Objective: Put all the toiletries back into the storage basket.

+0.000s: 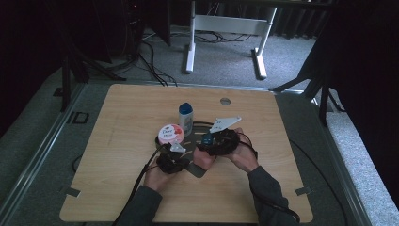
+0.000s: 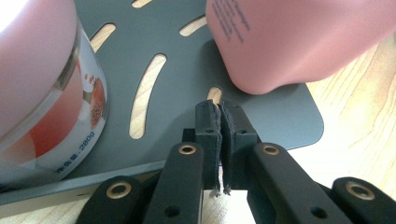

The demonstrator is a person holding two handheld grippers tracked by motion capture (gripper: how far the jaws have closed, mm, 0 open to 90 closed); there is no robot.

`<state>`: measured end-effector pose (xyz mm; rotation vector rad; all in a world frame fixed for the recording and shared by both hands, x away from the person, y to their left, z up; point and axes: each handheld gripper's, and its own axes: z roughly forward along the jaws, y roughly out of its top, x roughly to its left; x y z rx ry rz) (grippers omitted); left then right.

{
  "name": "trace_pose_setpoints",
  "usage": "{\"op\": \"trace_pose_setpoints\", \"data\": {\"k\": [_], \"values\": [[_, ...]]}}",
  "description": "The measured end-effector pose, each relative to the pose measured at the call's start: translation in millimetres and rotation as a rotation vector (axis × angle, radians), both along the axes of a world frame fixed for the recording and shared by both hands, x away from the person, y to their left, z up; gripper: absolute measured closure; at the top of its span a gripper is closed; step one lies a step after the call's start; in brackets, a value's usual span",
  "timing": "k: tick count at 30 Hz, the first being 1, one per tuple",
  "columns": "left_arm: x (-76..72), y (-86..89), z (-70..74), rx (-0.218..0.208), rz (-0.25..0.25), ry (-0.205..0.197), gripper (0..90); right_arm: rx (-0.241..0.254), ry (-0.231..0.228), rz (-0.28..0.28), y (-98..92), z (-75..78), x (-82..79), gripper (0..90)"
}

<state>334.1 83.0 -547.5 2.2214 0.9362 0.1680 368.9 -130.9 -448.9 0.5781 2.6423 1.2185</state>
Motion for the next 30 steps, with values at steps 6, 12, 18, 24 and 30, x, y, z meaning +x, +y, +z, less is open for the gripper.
{"op": "trace_pose_setpoints", "data": {"k": [6, 12, 18, 24, 30], "values": [[-0.2, -0.2, 0.0, 0.001, 0.0, -0.001, 86.3, 0.003, 0.006, -0.006, 1.1, -2.0, 5.0, 53.0], [-0.1, 0.0, -0.2, -0.002, 0.001, -0.001, 86.7, 0.004, 0.008, -0.01, 3.4, -2.7, 8.8, 53.0], [-0.2, -0.1, -0.4, -0.004, 0.003, -0.003, 86.8, 0.003, 0.007, -0.018, 6.0, -3.9, 13.9, 53.0], [-0.1, 0.0, -0.5, -0.007, 0.004, -0.003, 87.0, 0.006, 0.01, -0.026, 6.9, -4.6, 17.3, 53.0], [-0.3, 0.1, -0.5, -0.004, 0.003, -0.004, 87.2, 0.007, 0.01, -0.034, 8.2, -4.1, 23.2, 53.0]]}}
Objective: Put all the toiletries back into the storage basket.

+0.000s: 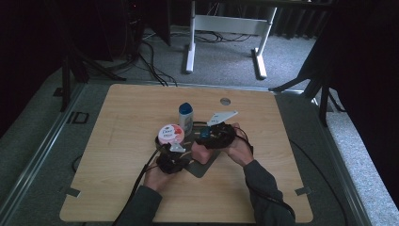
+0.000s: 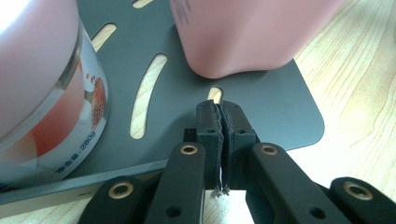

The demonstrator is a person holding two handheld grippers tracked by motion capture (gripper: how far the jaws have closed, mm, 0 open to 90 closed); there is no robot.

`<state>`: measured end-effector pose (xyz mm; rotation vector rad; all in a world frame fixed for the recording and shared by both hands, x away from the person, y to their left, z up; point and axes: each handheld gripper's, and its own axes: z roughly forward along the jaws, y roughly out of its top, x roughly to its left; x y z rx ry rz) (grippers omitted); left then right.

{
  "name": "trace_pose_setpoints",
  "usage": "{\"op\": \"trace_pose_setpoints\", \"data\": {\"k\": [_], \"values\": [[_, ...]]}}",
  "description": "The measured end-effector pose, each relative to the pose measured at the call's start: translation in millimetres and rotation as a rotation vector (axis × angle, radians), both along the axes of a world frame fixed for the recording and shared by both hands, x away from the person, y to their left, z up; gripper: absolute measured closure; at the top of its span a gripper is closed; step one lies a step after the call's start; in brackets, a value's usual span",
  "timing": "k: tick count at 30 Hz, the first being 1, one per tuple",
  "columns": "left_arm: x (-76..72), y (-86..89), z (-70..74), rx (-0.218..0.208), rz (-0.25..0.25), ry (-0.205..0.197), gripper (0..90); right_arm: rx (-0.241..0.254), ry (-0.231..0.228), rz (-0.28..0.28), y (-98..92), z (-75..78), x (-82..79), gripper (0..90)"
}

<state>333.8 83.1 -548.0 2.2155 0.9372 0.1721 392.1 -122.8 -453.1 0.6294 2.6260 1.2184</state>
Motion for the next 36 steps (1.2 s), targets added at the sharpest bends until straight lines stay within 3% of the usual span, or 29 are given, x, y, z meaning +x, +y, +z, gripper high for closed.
{"op": "trace_pose_setpoints", "data": {"k": [36], "values": [[0.7, 1.3, -0.6, -0.006, -0.003, 0.0, 88.0, 0.009, 0.009, -0.06, 7.0, -4.1, 31.1, 53.0]]}}
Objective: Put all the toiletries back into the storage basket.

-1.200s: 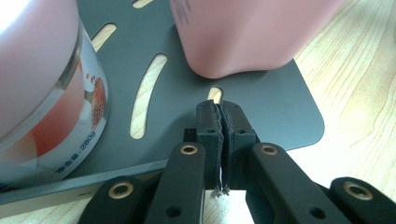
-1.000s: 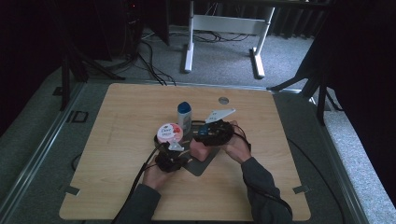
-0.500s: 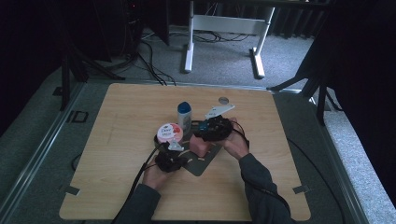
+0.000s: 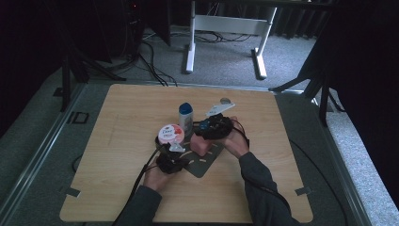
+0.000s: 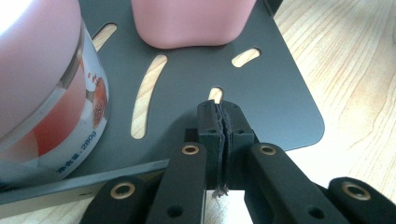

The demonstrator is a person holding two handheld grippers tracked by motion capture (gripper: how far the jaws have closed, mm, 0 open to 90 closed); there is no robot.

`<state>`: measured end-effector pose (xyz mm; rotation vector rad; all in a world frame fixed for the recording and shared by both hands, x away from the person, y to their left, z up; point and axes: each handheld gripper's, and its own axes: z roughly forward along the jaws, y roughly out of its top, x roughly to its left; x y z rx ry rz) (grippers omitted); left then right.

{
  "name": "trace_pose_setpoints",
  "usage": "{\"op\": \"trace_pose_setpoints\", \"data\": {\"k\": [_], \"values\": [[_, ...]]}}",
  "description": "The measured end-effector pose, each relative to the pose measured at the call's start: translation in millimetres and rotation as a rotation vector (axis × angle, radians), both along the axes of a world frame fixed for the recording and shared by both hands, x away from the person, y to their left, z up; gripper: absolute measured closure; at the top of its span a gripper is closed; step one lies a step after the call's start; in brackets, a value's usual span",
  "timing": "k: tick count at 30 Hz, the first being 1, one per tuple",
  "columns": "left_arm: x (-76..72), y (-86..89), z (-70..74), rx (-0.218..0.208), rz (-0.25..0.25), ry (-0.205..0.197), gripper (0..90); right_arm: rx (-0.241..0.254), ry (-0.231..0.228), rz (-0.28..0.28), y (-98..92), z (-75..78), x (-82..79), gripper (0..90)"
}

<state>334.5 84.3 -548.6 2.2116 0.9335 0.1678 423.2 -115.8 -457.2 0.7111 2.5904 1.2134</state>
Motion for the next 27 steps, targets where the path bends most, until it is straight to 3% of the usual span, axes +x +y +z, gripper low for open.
{"op": "trace_pose_setpoints", "data": {"k": [27], "values": [[0.3, 0.8, -0.3, -0.005, -0.003, 0.004, 88.9, 0.006, 0.006, -0.041, 5.7, 0.2, 25.6, 53.0]]}}
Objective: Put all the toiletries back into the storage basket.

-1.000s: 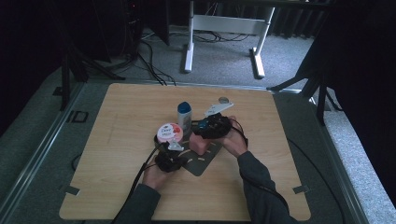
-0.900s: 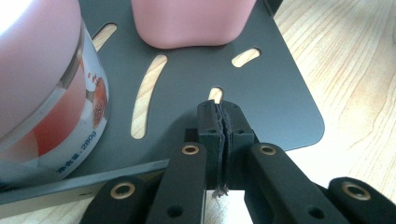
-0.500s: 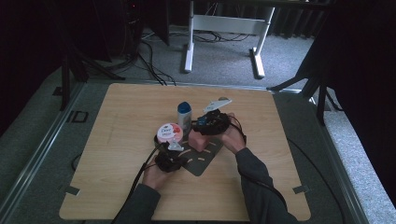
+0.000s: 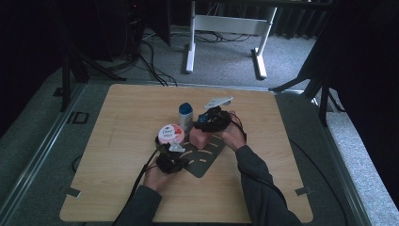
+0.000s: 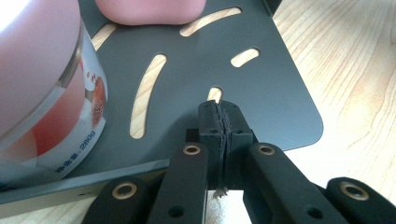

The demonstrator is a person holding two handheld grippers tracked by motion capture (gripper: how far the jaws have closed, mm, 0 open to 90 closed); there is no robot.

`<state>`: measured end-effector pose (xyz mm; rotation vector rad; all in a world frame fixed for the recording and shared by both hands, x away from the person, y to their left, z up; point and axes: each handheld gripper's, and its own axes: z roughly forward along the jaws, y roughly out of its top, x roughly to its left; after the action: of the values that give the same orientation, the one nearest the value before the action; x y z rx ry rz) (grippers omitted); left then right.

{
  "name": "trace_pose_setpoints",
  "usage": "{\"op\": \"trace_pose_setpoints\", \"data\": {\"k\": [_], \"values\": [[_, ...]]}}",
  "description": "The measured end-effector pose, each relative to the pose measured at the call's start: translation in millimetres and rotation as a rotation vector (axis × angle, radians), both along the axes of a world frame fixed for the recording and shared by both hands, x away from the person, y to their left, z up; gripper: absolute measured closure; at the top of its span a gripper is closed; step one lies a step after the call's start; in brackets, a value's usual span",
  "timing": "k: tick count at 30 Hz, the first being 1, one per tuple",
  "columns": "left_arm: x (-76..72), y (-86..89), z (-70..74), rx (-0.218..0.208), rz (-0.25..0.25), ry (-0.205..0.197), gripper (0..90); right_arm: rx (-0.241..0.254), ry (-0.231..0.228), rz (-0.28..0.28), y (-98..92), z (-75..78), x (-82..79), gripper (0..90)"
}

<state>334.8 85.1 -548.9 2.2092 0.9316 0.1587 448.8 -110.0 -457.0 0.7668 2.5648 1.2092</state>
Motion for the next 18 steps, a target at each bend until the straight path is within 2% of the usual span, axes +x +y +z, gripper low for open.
{"op": "trace_pose_setpoints", "data": {"k": [18], "values": [[0.1, 0.1, -0.2, -0.002, 0.0, 0.0, 88.8, 0.01, 0.0, -0.013, 3.8, -0.4, 10.2, 53.0]]}}
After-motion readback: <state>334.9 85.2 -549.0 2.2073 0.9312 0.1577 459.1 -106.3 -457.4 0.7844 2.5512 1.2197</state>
